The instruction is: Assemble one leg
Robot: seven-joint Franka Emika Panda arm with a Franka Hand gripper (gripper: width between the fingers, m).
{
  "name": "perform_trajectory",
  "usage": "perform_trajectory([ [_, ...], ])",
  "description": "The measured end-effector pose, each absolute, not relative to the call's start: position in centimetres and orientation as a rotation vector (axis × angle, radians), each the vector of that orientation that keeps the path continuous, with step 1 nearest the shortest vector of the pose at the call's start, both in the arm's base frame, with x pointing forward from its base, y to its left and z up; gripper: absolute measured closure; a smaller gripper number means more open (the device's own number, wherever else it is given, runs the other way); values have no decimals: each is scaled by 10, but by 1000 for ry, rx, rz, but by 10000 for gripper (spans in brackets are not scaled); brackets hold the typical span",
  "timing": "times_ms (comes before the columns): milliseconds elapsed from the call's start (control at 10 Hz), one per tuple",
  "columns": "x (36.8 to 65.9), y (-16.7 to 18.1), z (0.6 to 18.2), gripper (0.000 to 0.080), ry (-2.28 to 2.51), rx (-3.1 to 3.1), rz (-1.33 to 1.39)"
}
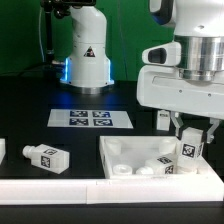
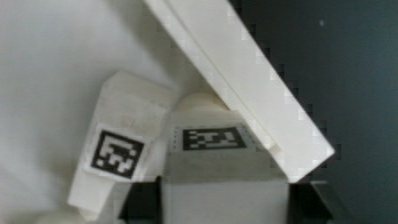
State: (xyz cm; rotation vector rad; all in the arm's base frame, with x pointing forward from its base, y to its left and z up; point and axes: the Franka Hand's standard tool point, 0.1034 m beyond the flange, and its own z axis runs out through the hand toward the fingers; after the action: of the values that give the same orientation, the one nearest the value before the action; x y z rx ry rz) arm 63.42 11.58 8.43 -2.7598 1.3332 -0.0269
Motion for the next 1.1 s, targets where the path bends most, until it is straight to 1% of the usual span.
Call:
perform_trajectory([
  [200,639,113,85,511,1616,-2551,-2],
  [400,638,115,85,511,1646,-2533,2],
  [500,638,115,85,411,1622,-2549,0],
  [600,638,115,85,273,1612,-2556,-1],
  [700,638,115,85,178,1387,-2688,-20],
  [800,639,114,85,178,1087,-2827,-34],
  [900,637,115,82,156,810,-2929,-6],
  [1100,639,115,82,151,659,-2967,-19],
])
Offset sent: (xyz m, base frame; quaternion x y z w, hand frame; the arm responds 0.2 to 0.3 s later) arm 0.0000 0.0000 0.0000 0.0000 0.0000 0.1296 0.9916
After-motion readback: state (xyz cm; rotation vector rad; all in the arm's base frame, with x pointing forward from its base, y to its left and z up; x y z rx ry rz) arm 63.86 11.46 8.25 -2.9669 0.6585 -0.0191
